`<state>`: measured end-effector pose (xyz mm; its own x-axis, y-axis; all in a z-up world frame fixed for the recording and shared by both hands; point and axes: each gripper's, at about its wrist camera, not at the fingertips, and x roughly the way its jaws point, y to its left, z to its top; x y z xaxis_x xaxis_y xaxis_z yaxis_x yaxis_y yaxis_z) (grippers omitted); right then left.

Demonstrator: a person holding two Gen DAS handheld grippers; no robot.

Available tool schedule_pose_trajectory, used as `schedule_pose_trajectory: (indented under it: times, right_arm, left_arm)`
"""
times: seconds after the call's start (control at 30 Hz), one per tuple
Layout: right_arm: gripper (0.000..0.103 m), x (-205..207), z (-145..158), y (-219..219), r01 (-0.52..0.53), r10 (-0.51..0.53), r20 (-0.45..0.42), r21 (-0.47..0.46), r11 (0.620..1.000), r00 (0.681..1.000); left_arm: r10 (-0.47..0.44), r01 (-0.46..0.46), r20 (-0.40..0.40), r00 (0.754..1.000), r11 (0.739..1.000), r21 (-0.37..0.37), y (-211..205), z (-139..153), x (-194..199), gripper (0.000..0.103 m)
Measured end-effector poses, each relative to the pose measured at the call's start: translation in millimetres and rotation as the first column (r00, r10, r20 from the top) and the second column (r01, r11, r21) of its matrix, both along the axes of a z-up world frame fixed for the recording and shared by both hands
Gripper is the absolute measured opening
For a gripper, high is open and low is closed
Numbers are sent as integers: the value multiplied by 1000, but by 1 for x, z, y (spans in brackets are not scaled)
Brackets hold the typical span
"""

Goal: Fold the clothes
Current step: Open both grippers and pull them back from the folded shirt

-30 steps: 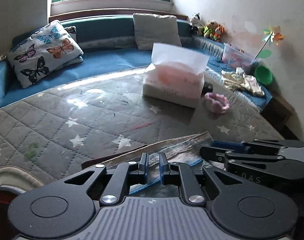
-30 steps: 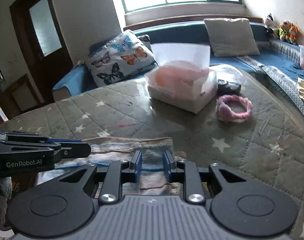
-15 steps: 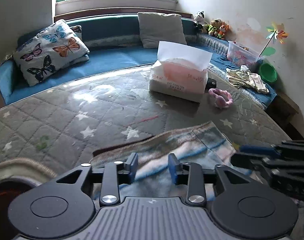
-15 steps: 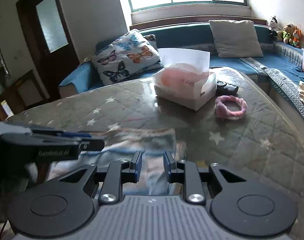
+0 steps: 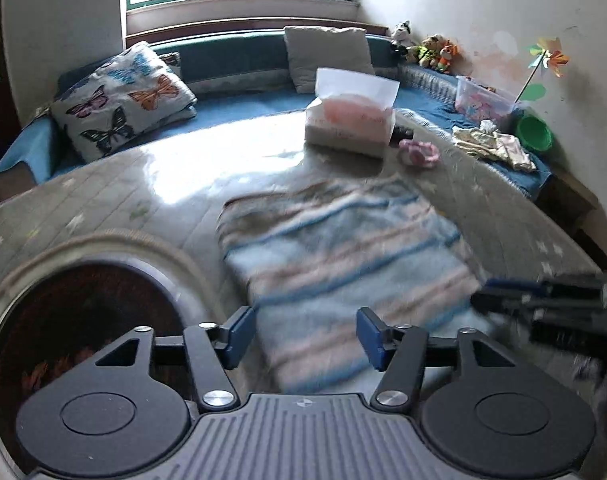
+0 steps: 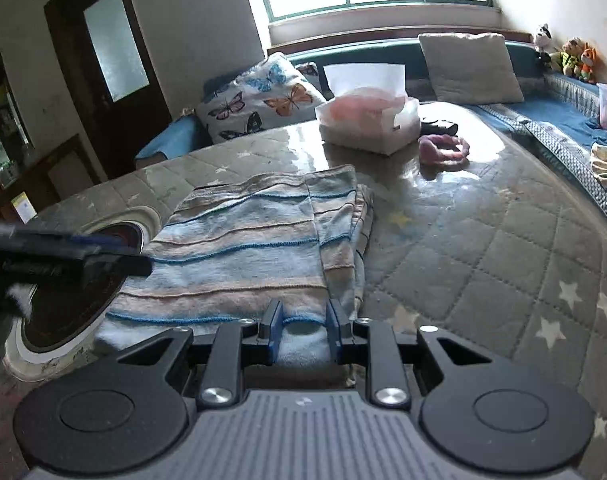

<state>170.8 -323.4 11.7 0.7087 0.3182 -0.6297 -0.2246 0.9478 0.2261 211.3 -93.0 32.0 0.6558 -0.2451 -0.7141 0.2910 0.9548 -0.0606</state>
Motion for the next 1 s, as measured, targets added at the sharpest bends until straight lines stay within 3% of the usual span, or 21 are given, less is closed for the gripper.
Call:
schedule_pose_trajectory:
  times: [0.03, 0.13, 0.23, 0.43, 0.67, 1.0]
  right_arm:
    - [25, -5, 3, 1, 4, -4, 8, 4, 1000, 1000]
    - [44, -18, 8, 3, -1, 1, 27, 19, 1000, 1000]
    - [53, -33, 8, 9, -9, 9, 50, -11, 1000, 999]
    - [74, -59, 9, 15, -10, 15, 75, -62, 998, 997]
    - [102, -86, 15, 18, 18, -8, 101, -100, 995, 995]
    - [103, -121, 14, 25, 75, -62, 108, -122, 990, 992]
  left_arm:
    - [9, -9, 2, 1000, 1000, 1, 2, 0, -7, 74]
    - [38, -39, 35, 999, 999, 8, 8, 2, -28, 87]
    - [53, -54, 58, 997, 998, 13, 13, 1, -49, 96]
    - [64, -65, 61, 996, 998, 14, 21, -4, -82, 103]
    - [64, -66, 65, 996, 998, 17, 23, -7, -109, 103]
    - [76, -77, 54, 996, 997, 19, 27, -9, -137, 103]
